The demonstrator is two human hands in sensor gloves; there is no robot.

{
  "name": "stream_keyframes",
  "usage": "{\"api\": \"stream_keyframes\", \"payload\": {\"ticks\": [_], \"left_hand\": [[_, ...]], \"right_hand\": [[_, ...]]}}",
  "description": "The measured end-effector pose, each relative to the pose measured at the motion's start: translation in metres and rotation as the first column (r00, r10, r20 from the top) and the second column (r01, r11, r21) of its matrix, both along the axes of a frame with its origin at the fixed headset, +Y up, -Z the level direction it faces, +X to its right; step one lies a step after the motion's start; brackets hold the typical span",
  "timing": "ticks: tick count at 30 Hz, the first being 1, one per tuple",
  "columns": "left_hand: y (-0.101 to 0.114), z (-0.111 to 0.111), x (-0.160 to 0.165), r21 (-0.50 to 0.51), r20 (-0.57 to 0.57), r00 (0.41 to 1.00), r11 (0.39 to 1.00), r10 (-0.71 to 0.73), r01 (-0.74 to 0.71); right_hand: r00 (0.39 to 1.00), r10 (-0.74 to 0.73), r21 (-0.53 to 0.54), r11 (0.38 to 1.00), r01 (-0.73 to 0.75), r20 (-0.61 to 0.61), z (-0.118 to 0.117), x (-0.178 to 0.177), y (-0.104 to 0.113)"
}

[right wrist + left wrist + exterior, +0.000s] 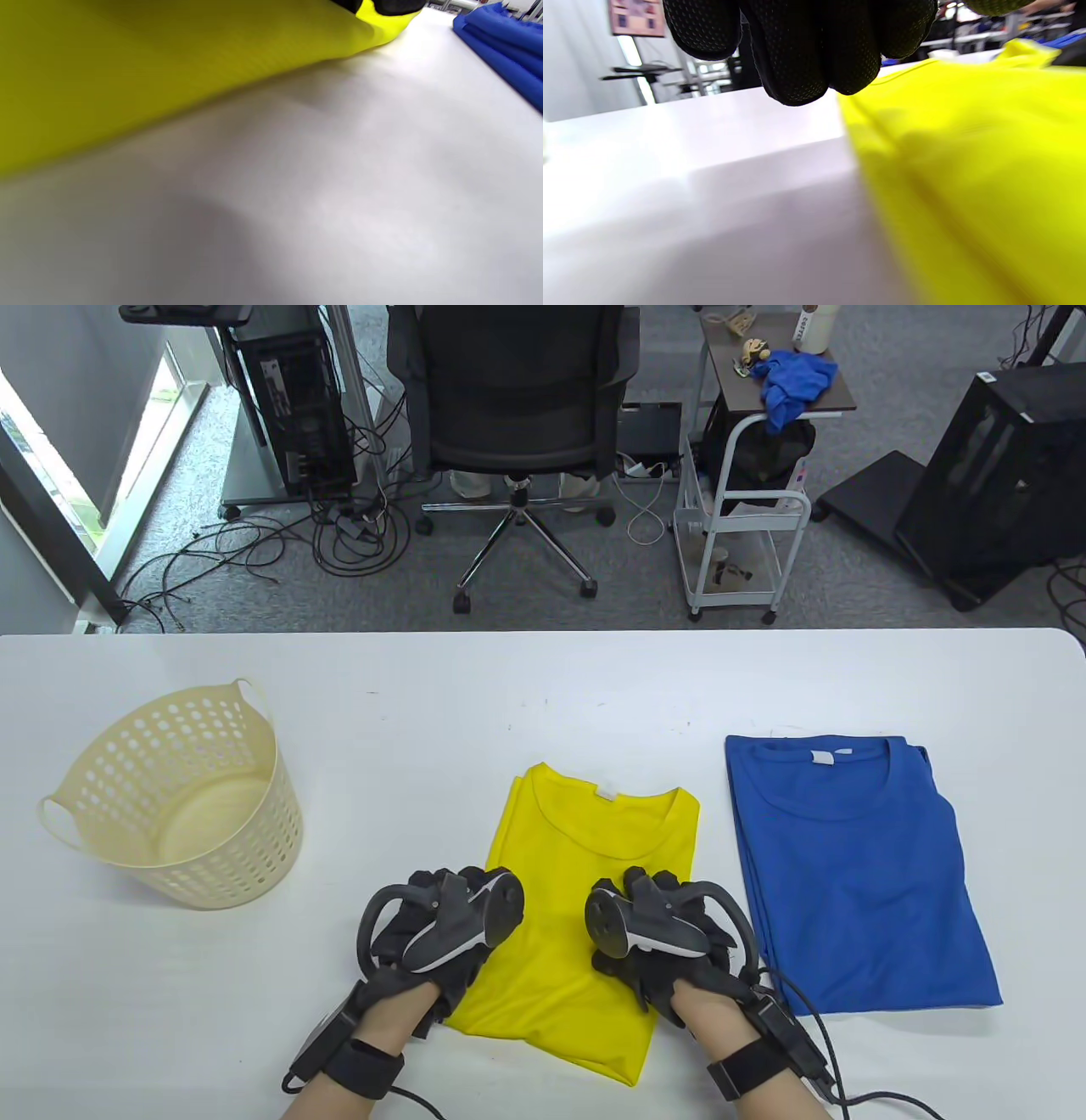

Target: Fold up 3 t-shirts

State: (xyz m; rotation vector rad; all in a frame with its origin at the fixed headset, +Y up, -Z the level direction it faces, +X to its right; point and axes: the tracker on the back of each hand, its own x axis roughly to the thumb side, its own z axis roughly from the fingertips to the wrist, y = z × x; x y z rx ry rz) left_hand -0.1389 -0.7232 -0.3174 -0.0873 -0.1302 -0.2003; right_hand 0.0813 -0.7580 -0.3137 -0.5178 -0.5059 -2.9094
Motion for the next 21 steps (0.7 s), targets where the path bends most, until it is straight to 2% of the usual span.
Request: {"api": "stream_keyframes", "payload": {"ticks": [1,5,8,9,11,12,13,15,16,20,21], "left_hand": [[-0.003,-0.005,-0.011,-0.012,-0.049,0.999,1.0,-0.013,0.012],[-0.011,-0.016,-0.032,-0.093,-0.143,0.989,0.995,-0.033,0.02],[-0.021,-0.022,-0.041,-0.2,-0.189,0.978,0.979,-0.084,0.046],[-0.02,-0.022,-0.042,-0.173,-0.188,0.979,0.984,-0.073,0.041],[-0.02,-0.024,-0.041,-0.2,-0.196,0.979,0.98,-0.058,0.018],[-0.02,-0.024,-0.041,-0.203,-0.202,0.977,0.979,-0.064,0.022],[-0.021,-0.025,-0.039,-0.205,-0.206,0.976,0.978,-0.072,0.029],[-0.023,-0.027,-0.036,-0.2,-0.21,0.974,0.979,-0.081,0.038],[-0.023,-0.027,-0.035,-0.2,-0.209,0.974,0.979,-0.086,0.043],[-0.023,-0.035,-0.024,-0.248,-0.212,0.975,0.969,-0.061,0.007],[-0.024,-0.037,-0.021,-0.248,-0.213,0.975,0.969,-0.057,0.003]], "right_hand": [[1.0,0.022,-0.058,0.998,-0.022,-0.011,0.0,0.002,0.002],[0.997,0.045,-0.098,0.994,-0.052,-0.064,0.006,0.002,0.005],[0.99,0.081,-0.085,0.992,-0.091,-0.112,0.013,-0.003,0.006],[0.987,0.071,-0.087,0.993,-0.084,-0.145,0.016,-0.006,0.006],[0.984,0.024,-0.057,0.998,-0.035,-0.176,0.014,-0.005,0.013],[0.99,-0.051,0.009,0.999,0.053,-0.133,0.011,0.0,0.021],[0.984,-0.17,0.151,0.973,0.176,-0.054,0.007,0.01,0.029],[0.961,-0.273,0.296,0.923,0.247,0.05,-0.001,0.027,0.037],[0.962,-0.259,0.3,0.928,0.222,0.091,-0.004,0.033,0.037],[0.967,-0.008,0.232,0.971,-0.053,0.255,-0.025,0.043,0.024],[0.964,-0.002,0.22,0.974,-0.059,0.265,-0.027,0.042,0.022]]}}
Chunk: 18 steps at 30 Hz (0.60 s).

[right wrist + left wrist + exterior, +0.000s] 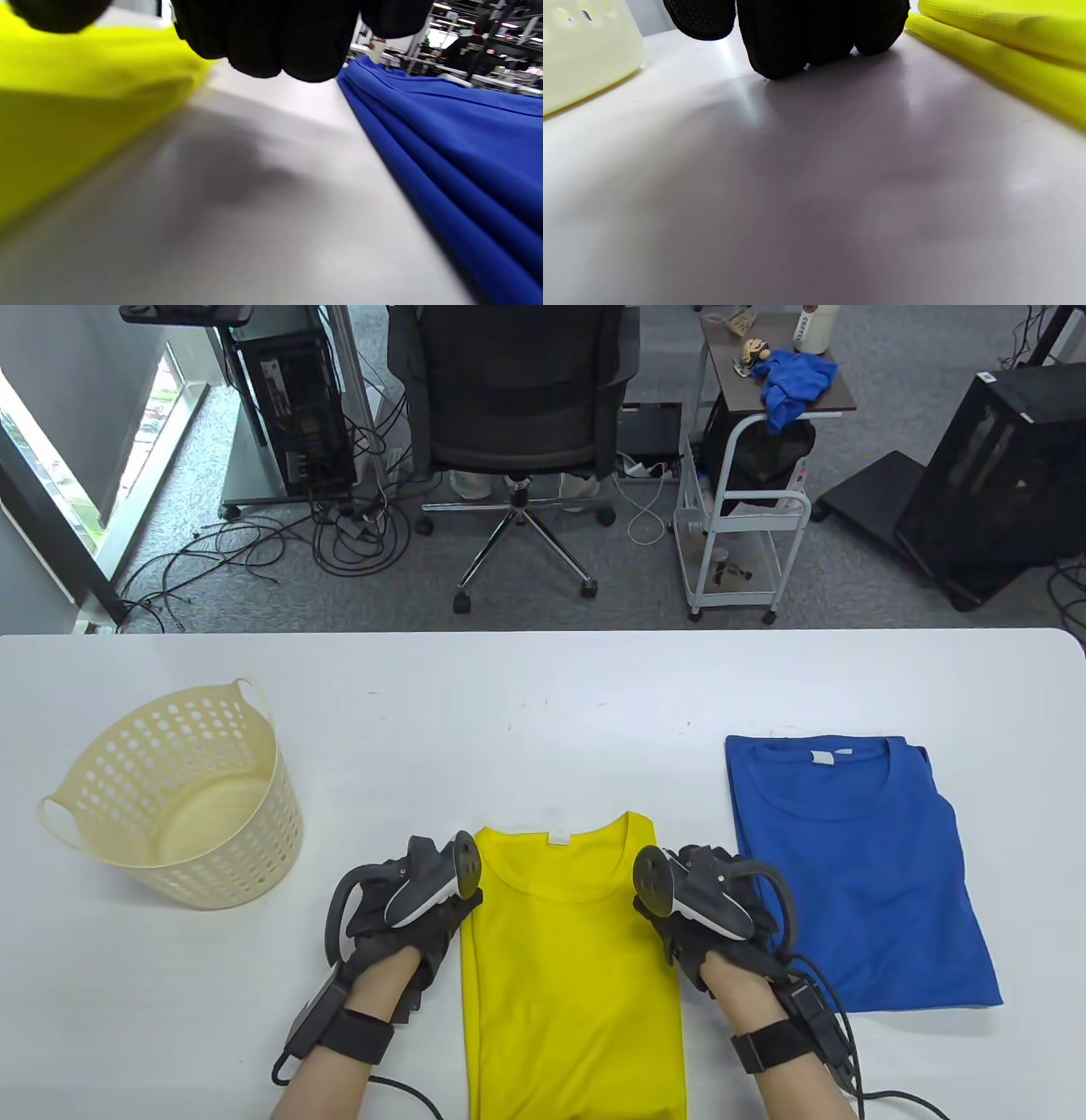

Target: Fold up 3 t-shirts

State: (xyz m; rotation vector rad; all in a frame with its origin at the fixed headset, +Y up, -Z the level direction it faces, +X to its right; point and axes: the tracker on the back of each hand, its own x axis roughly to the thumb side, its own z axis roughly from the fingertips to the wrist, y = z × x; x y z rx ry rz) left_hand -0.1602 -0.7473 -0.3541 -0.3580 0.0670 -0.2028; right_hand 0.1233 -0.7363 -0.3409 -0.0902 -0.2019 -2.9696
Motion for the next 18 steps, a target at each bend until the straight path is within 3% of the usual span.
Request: {"api": "stream_keyframes", "payload": {"ticks": [2,3,4,6,9,12,18], "left_hand": [[-0.004,-0.005,0.009,0.018,-0.007,1.0,1.0,-0.01,0.01],[-0.007,-0.008,0.015,0.043,-0.001,1.0,0.999,-0.023,0.023],[-0.01,-0.009,0.02,0.051,0.01,0.999,0.998,-0.045,0.044],[-0.011,-0.009,0.028,0.077,0.032,0.994,0.991,-0.109,0.106],[-0.01,-0.01,0.035,0.069,0.039,0.999,0.998,-0.015,0.013],[-0.009,-0.008,0.041,0.106,0.073,0.997,0.994,-0.026,0.018],[-0.006,0.001,0.049,0.219,0.118,0.99,0.974,-0.082,0.055]], "right_hand": [[0.999,-0.022,-0.073,0.997,0.025,0.036,-0.009,-0.005,-0.01],[0.997,-0.034,-0.172,0.984,0.045,0.071,-0.014,-0.009,-0.017],[0.995,-0.014,-0.146,0.989,0.028,0.095,-0.014,-0.015,-0.017],[0.999,0.016,-0.146,0.989,-0.012,0.032,-0.02,-0.021,-0.014],[0.998,-0.046,-0.156,0.986,0.051,0.036,-0.021,-0.03,-0.014],[0.998,-0.056,-0.14,0.989,0.057,0.015,-0.021,-0.04,-0.015],[0.995,0.096,-0.027,0.995,-0.097,-0.032,-0.01,-0.05,-0.011]]}}
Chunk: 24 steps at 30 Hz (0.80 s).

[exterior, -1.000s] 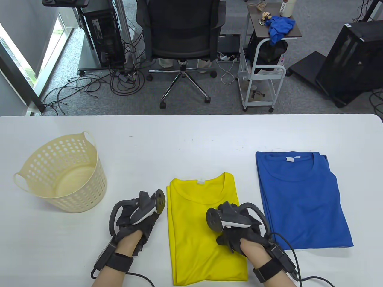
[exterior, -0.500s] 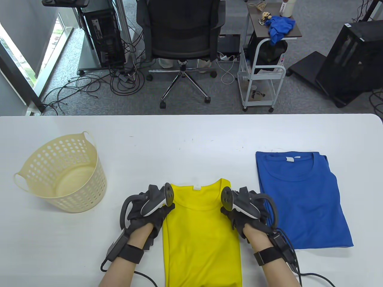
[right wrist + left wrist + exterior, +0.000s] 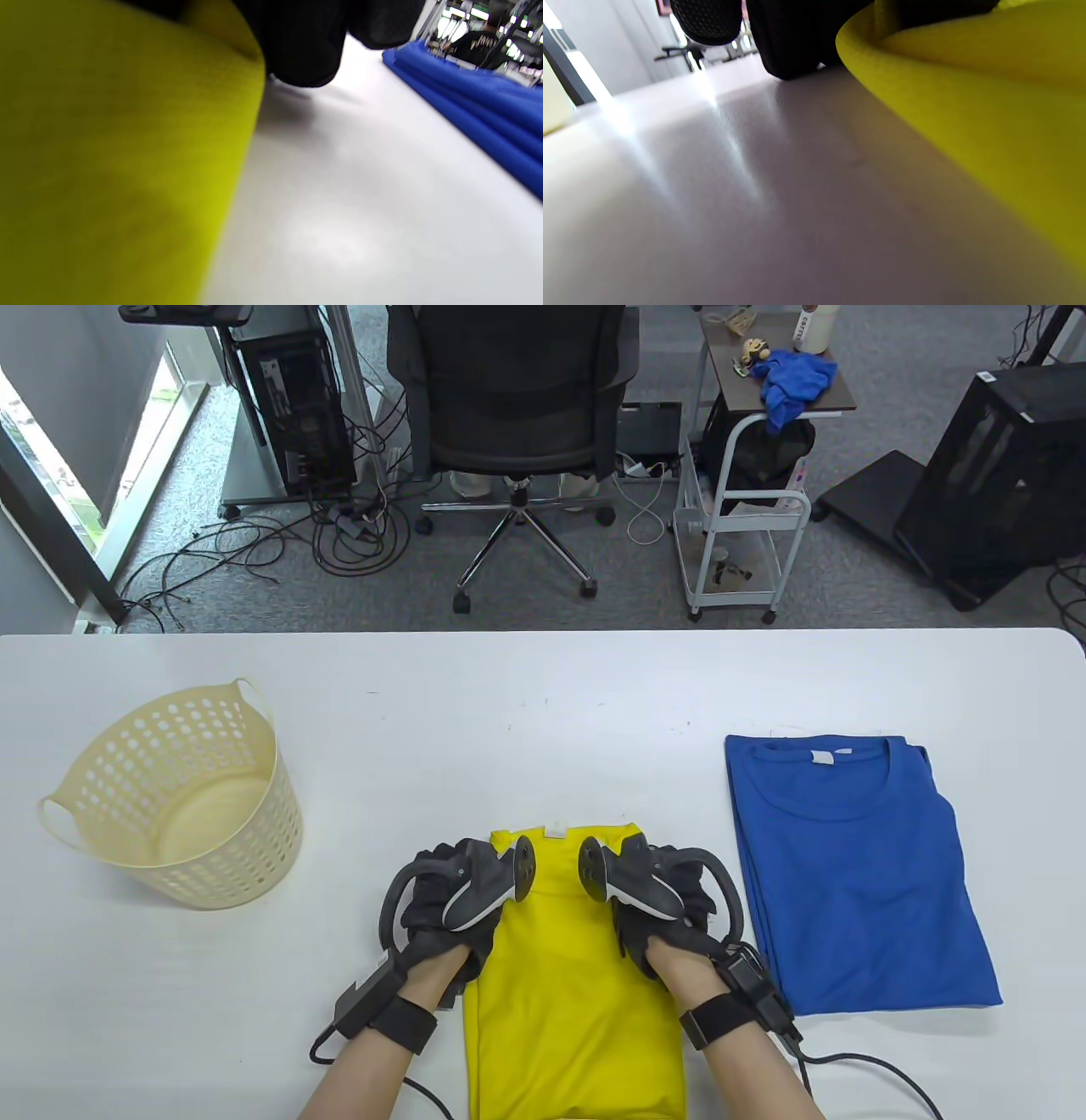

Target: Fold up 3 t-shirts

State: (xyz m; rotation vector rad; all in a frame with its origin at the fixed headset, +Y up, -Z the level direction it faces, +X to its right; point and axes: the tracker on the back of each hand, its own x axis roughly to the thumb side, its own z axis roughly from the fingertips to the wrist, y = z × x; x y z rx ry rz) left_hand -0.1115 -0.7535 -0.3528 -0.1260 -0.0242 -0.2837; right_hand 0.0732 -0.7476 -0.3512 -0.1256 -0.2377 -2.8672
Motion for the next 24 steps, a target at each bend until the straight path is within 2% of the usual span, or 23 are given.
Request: {"api": "stream_keyframes", "payload": {"ticks": [3,5,8,13,17,20,22,24], "left_hand": [[0.019,0.008,-0.003,0.126,0.034,0.995,0.987,0.092,-0.096],[0.036,0.014,-0.002,0.109,0.043,0.974,0.968,0.222,-0.225],[0.052,0.021,0.015,0.093,0.08,0.941,0.937,0.329,-0.336],[0.072,0.037,0.092,0.135,0.206,0.907,0.907,0.367,-0.398],[0.081,0.041,0.157,0.092,0.259,0.857,0.871,0.446,-0.482],[0.091,0.032,0.195,0.073,0.271,0.818,0.836,0.507,-0.543],[0.096,0.018,0.217,0.049,0.252,0.792,0.81,0.556,-0.585],[0.096,0.001,0.231,0.058,0.255,0.785,0.801,0.565,-0.596]], "right_hand": [[1.0,-0.011,0.064,0.998,0.01,0.012,0.009,0.012,0.023],[1.0,-0.014,0.091,0.996,0.012,0.026,0.02,0.03,0.049],[0.998,0.014,0.114,0.993,-0.02,0.062,0.036,0.056,0.081],[0.977,0.124,0.127,0.981,-0.147,0.171,0.065,0.112,0.124],[0.926,0.205,0.094,0.965,-0.245,0.316,0.079,0.175,0.147],[0.9,0.19,0.128,0.958,-0.258,0.393,0.077,0.211,0.163],[0.896,0.169,0.187,0.946,-0.264,0.411,0.065,0.236,0.17],[0.904,0.16,0.246,0.93,-0.273,0.397,0.048,0.252,0.166]]}}
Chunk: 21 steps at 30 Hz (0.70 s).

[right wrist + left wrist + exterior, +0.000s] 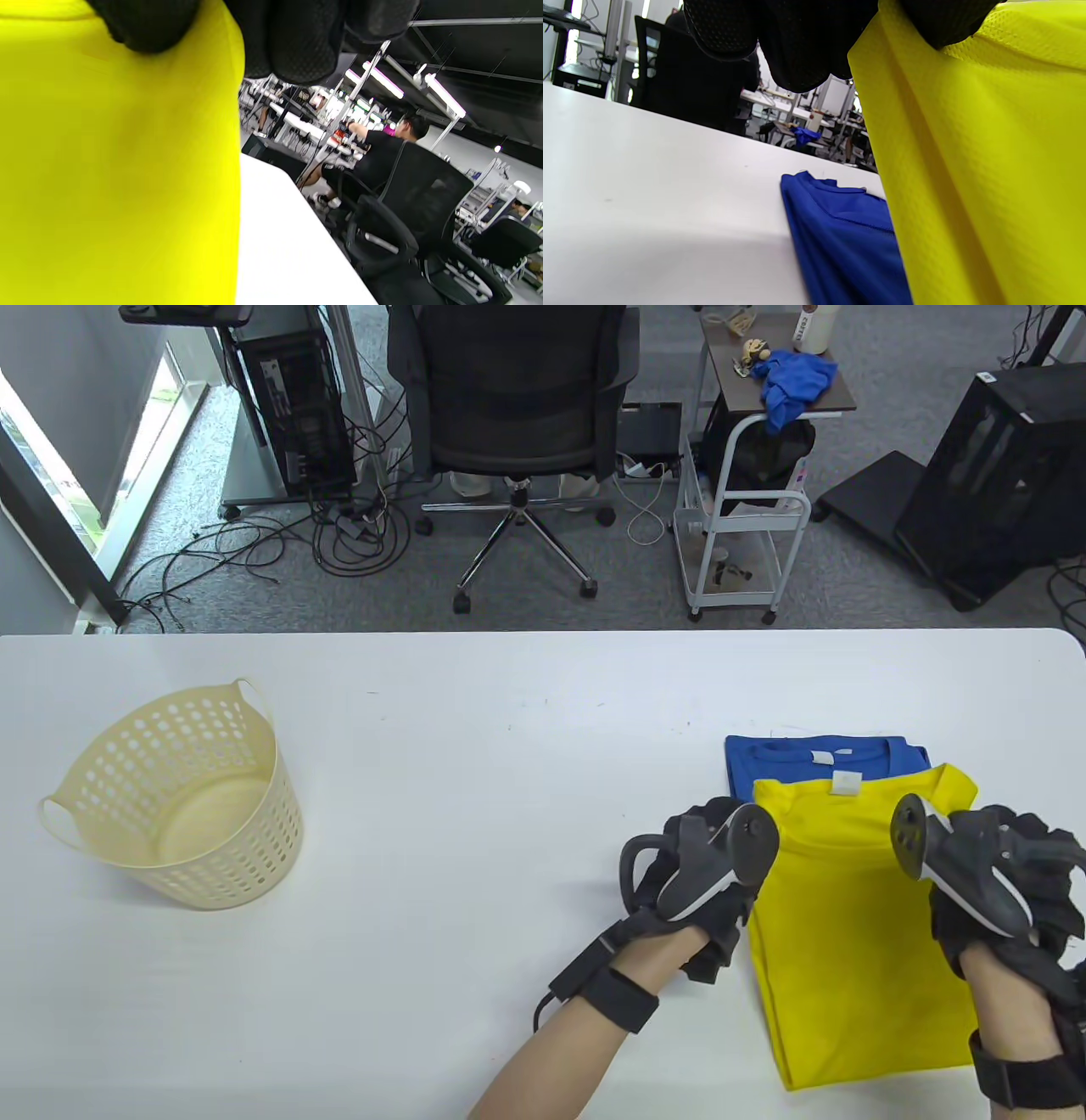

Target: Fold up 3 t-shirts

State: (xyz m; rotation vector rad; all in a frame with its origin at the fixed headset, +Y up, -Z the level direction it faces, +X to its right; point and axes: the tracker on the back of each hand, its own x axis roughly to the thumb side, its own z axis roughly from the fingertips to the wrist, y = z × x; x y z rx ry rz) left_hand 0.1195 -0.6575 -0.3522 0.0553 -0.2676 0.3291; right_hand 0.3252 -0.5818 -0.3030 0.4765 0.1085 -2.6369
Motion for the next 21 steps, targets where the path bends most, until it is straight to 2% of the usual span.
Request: {"api": "stream_keyframes", "payload": {"ticks": [4,9,13,17,20,21], "left_hand": [[-0.015,-0.036,0.014,0.032,-0.033,0.996,0.996,-0.078,0.079],[-0.042,-0.073,0.025,0.013,-0.041,0.984,0.984,-0.176,0.176],[-0.058,-0.092,0.031,-0.045,-0.052,0.963,0.964,-0.265,0.263],[-0.065,-0.091,0.018,0.028,-0.076,0.955,0.957,-0.286,0.289],[-0.056,-0.084,-0.002,0.034,-0.091,0.956,0.959,-0.279,0.283],[-0.05,-0.079,-0.012,0.034,-0.095,0.956,0.959,-0.277,0.281]], "right_hand": [[0.995,-0.096,0.085,0.992,0.097,-0.02,-0.038,0.024,-0.028],[0.983,-0.181,0.068,0.981,0.179,0.015,-0.084,0.043,-0.069],[0.97,-0.236,0.074,0.97,0.231,0.064,-0.103,0.052,-0.089],[0.972,-0.217,0.09,0.974,0.209,0.089,-0.097,0.059,-0.096],[0.973,-0.225,0.092,0.971,0.22,0.047,-0.083,0.055,-0.089],[0.961,-0.276,0.061,0.959,0.276,-0.023,-0.073,0.05,-0.085]]}}
